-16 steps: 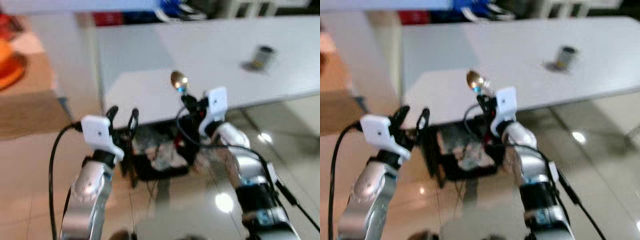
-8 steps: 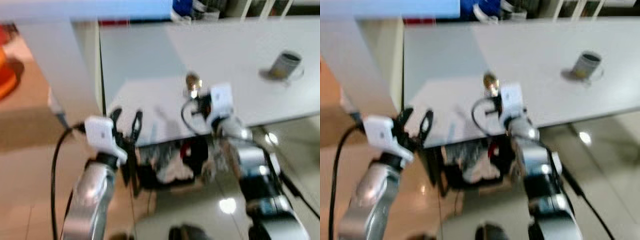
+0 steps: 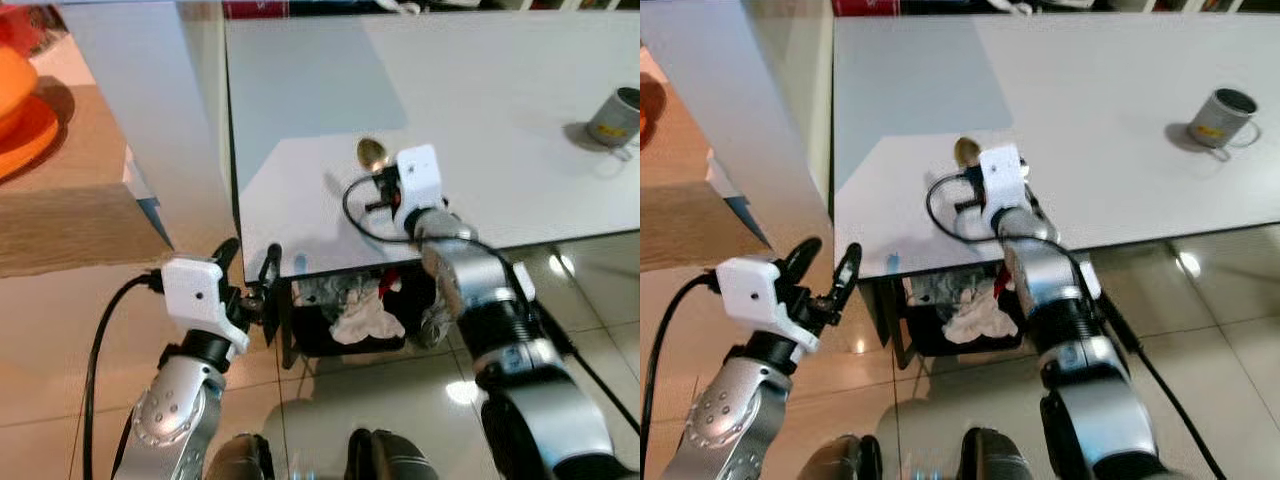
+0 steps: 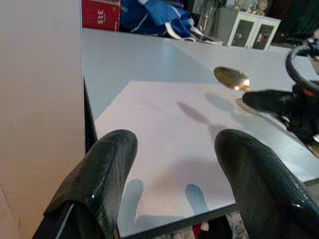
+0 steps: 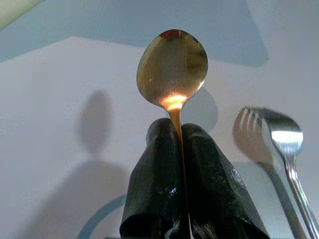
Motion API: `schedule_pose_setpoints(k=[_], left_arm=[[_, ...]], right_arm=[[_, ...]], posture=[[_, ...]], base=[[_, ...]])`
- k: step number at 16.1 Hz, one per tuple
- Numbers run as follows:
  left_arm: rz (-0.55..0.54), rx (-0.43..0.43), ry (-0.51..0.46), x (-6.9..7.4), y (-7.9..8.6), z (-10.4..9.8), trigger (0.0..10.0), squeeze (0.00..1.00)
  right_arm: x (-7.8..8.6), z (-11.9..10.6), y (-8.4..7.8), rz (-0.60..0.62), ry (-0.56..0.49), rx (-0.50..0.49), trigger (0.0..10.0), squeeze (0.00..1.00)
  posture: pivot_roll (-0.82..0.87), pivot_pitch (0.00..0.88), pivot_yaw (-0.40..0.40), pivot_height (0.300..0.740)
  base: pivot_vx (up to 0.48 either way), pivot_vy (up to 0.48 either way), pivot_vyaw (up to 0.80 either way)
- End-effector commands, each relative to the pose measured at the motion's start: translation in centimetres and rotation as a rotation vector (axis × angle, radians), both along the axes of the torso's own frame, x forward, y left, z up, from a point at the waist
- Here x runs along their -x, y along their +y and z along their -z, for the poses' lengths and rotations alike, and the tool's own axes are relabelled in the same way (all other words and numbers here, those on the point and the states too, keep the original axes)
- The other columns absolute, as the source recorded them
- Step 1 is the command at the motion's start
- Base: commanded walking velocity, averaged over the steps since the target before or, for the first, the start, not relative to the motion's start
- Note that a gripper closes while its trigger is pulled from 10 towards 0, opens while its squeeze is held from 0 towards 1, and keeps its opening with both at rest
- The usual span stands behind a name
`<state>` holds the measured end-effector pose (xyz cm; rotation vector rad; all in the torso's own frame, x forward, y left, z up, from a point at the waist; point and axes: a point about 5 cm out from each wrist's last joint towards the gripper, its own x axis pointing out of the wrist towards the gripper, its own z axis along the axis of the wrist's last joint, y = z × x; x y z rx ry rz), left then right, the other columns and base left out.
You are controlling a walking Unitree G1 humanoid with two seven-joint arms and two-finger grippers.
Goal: Setting the table
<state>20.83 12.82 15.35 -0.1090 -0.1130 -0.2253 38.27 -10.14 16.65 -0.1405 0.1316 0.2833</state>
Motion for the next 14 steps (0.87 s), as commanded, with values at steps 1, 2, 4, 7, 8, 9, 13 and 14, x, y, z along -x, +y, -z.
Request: schedule_pose_setpoints(k=[1, 2, 4, 7, 8, 9, 13, 14], left_arm=[[0.000, 0.005, 0.014, 0.5, -0.2, -0.1, 10.0, 0.00], [0.000, 0.003, 0.016, 0.7, -0.2, -0.3, 10.0, 0.00], [-0.008, 0.005, 0.025, 1.2, -0.3, -0.5, 10.0, 0.00], [-0.015, 0.004, 0.039, 1.7, -0.2, -0.5, 10.0, 0.00], [-0.016, 0.004, 0.044, 1.7, -0.2, -0.5, 10.0, 0.00], [-0.018, 0.004, 0.046, 1.7, -0.2, -0.5, 10.0, 0.00], [-0.017, 0.006, 0.043, 1.5, -0.2, -0.6, 10.0, 0.00], [-0.011, -0.007, 0.034, 1.3, -0.2, -0.8, 10.0, 0.00]], right_arm=[[-0.4, -0.5, -0.4, 0.012, -0.017, -0.012, 10.0, 0.00], [-0.6, -0.9, -0.3, 0.000, -0.024, -0.026, 10.0, 0.00], [-1.0, -1.2, -0.7, -0.009, -0.015, 0.036, 10.0, 0.00], [-1.1, -1.4, -2.0, -0.017, 0.006, 0.054, 10.0, 0.00], [-1.1, -1.7, -2.5, -0.023, 0.008, 0.043, 10.0, 0.00], [-0.8, -2.0, -3.0, -0.031, 0.010, 0.022, 10.0, 0.00], [0.1, -1.4, -3.5, -0.041, 0.034, -0.009, 10.0, 0.00], [0.3, -0.7, -3.5, -0.033, 0.054, -0.003, 10.0, 0.00]], posture=[[-0.05, 0.286, -0.031, 0.740], [-0.05, 0.299, -0.033, 0.740], [-0.04, 0.327, -0.041, 0.740], [-0.04, 0.339, -0.042, 0.740], [-0.04, 0.339, -0.043, 0.740], [-0.05, 0.337, -0.044, 0.740], [-0.06, 0.325, -0.039, 0.740], [-0.06, 0.322, -0.035, 0.740]], base=[[0.000, 0.000, 0.00], [0.000, 0.000, 0.00], [0.000, 0.000, 0.00], [0.000, 0.000, 0.00], [0.000, 0.000, 0.00], [0.000, 0.000, 0.00], [0.000, 0.000, 0.00], [0.000, 0.000, 0.00]])
